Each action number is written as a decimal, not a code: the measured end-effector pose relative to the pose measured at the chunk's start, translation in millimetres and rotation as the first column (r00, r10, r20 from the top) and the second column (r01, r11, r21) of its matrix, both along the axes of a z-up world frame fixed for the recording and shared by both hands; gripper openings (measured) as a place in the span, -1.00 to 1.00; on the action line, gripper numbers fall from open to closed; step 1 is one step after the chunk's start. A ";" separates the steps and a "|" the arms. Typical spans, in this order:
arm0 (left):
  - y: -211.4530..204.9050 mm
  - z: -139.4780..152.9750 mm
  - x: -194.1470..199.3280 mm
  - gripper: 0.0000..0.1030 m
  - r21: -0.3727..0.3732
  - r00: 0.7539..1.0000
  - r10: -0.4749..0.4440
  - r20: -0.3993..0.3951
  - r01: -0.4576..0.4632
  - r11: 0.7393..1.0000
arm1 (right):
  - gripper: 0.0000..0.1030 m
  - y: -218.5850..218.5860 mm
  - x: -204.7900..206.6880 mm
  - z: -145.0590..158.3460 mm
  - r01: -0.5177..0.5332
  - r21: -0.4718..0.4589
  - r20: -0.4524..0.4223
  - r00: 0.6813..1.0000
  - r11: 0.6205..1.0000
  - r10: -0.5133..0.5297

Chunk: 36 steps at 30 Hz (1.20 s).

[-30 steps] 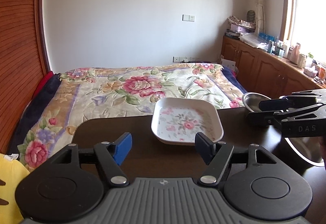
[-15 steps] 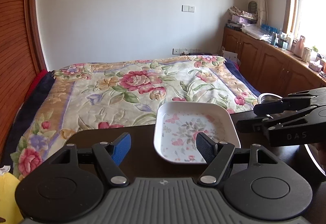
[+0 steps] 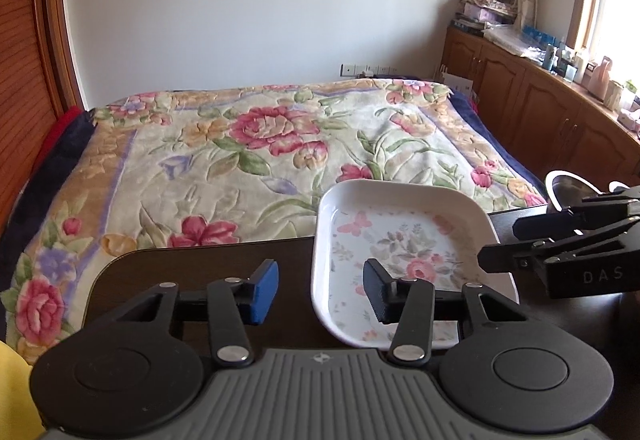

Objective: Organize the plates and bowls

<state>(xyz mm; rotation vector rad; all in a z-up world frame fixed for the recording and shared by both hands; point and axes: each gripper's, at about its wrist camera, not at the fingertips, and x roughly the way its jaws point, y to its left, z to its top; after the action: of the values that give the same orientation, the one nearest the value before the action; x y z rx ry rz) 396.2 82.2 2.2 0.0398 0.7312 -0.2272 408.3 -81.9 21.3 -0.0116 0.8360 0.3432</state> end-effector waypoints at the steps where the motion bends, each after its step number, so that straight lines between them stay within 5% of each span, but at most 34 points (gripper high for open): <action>1: 0.0 -1.2 2.1 -0.11 -0.003 1.000 0.000 -0.004 0.000 1.000 | 0.07 0.3 1.2 -1.0 0.001 -0.004 -0.004 1.000 1.000 -0.001; 17: 2.2 -19.9 23.6 -0.37 -0.023 0.998 0.013 -0.054 -0.014 1.000 | -0.10 -1.2 13.4 -12.9 0.017 0.011 -0.077 0.997 1.000 -0.016; 30: 2.3 -22.9 25.5 -0.79 -0.033 0.998 0.004 -0.066 -0.007 0.999 | -0.48 1.1 13.8 -17.9 0.000 0.010 -0.102 0.995 1.000 0.001; 36: 5.0 -21.8 22.9 -0.80 -0.028 0.997 0.008 -0.071 -0.010 1.000 | -0.59 -1.2 12.7 -19.2 0.007 0.026 -0.106 0.994 1.000 -0.004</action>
<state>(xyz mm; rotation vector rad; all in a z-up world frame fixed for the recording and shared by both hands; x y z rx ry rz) 419.0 87.2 -19.5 0.0014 0.7985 -0.2317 421.0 -83.1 2.1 0.0335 0.9360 0.3521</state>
